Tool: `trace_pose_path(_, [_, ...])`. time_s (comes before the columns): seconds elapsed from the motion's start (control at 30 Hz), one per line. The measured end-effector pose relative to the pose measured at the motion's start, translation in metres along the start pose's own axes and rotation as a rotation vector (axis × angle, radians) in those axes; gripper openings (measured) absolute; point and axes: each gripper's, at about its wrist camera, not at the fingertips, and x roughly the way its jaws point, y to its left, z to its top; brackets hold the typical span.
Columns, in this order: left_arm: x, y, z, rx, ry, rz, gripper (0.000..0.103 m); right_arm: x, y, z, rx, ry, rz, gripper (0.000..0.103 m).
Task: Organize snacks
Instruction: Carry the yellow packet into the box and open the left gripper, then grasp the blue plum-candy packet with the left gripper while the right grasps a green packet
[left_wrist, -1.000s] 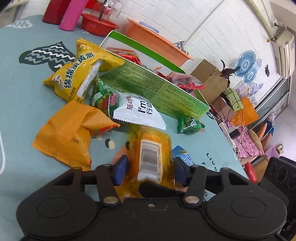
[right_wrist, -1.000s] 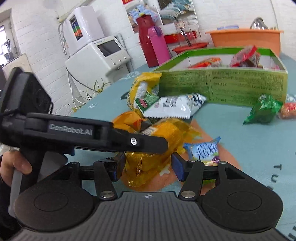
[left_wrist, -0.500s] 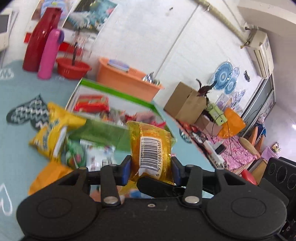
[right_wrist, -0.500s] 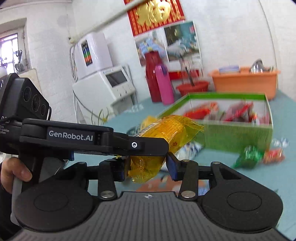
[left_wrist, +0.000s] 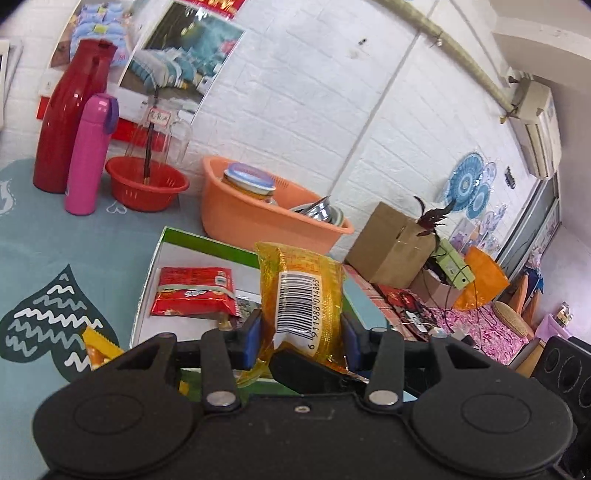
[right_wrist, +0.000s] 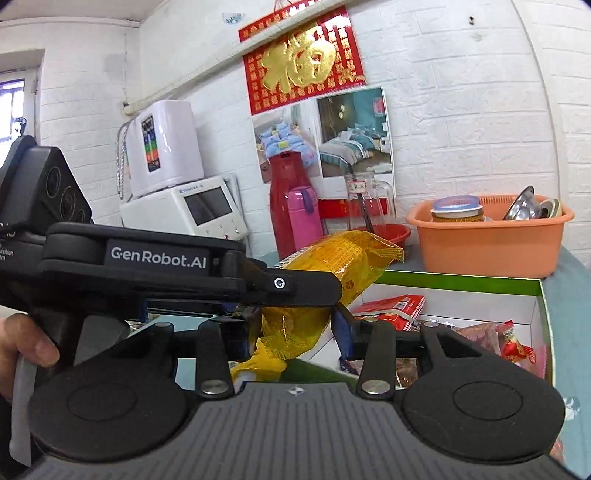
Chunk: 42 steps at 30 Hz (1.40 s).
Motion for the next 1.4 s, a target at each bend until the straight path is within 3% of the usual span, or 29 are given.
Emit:
trace_pose_path(0.23, [0.043,0.034,0.002,-0.027,0.069,0.028,0.065,0.042,-0.026,-0.013,0.038,0.066,-0.008,0.073])
trace_pose_path(0.27, [0.05,0.038,0.001,-0.026,0.085,0.039,0.079,0.048,-0.029,-0.016,0.044,0.079,-0.02,0.074])
trace_pose_path(0.3, [0.054,0.042,-0.001,-0.03,0.1,0.051,0.103,0.052,-0.031,-0.018,0.046,0.096,-0.043,0.089])
trace_pose_path(0.33, [0.057,0.045,-0.003,-0.042,0.116,0.072,0.103,0.055,-0.032,-0.021,0.046,0.107,-0.072,0.103])
trace_pose_path(0.53, [0.036,0.041,-0.005,-0.037,0.096,0.085,0.103,0.039,-0.035,-0.025,0.039,0.098,-0.071,0.103])
trace_pose_path(0.77, [-0.018,0.003,-0.007,-0.013,0.032,0.089,0.103,-0.016,-0.013,-0.014,0.001,0.021,-0.062,0.103])
trace_pose_path(1.03, [-0.07,-0.024,-0.05,-0.019,-0.001,0.06,0.103,-0.089,-0.006,-0.034,0.032,0.016,-0.081,0.103])
trace_pose_path(1.23, [-0.069,-0.026,-0.1,-0.094,0.085,0.024,0.103,-0.125,-0.02,-0.067,0.097,0.064,-0.14,0.103])
trace_pose_path(1.4, [-0.044,-0.037,-0.127,-0.089,0.178,0.014,0.103,-0.141,-0.033,-0.09,0.145,0.098,-0.229,0.103])
